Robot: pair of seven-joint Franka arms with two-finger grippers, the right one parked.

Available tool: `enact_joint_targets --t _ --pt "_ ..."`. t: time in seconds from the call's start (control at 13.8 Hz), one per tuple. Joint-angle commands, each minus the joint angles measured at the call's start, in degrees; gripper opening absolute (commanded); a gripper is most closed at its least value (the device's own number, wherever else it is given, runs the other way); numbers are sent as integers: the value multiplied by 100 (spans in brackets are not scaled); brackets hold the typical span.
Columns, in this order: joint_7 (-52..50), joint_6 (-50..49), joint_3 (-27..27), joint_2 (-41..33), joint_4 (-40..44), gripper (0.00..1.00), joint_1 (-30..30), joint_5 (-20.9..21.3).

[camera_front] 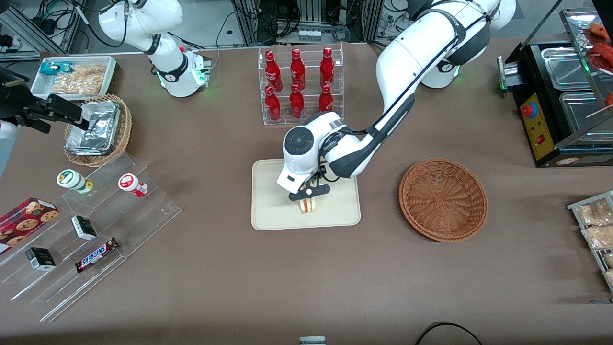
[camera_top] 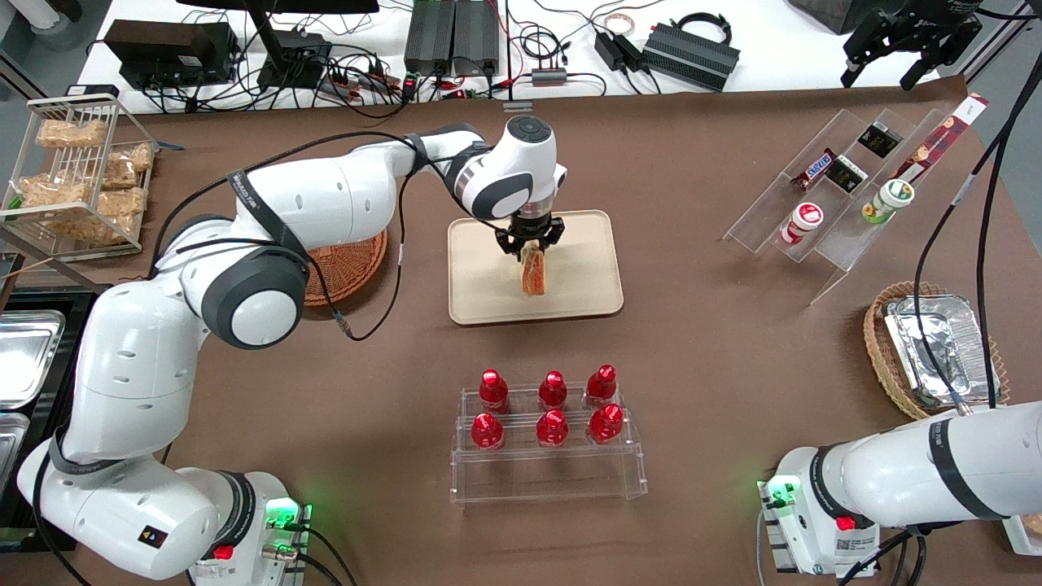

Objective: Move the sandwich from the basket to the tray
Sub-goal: 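Lower the sandwich onto the tray and open the left gripper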

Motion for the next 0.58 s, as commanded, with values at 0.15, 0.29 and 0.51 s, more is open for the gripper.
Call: enact_joint_targets --t 0.15,0.29,0.51 --pt "-41 -549 39 -716 84 100 107 385" --pt "-32 -629 -13 -1015 49 100 345 227" --pt "-41 -1190 22 -1411 49 100 512 -353"
